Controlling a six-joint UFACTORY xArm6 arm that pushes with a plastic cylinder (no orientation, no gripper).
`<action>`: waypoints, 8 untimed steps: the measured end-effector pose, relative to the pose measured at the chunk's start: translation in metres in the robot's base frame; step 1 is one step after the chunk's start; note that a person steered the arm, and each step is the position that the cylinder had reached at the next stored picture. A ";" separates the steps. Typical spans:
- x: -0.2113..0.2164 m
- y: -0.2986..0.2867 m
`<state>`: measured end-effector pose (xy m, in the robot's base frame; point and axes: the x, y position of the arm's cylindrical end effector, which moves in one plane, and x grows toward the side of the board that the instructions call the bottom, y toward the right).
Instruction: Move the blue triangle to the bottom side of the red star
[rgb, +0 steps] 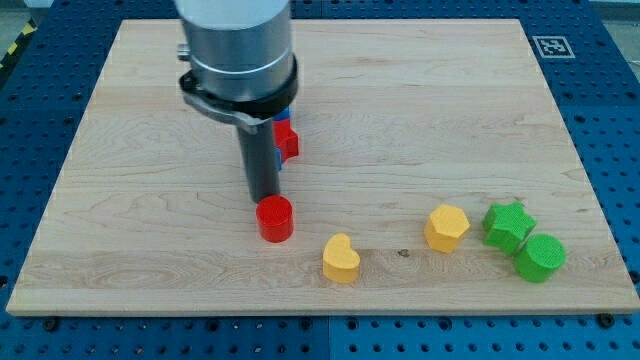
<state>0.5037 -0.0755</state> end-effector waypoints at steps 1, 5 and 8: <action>-0.006 -0.041; -0.055 -0.048; -0.053 -0.021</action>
<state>0.4507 -0.0969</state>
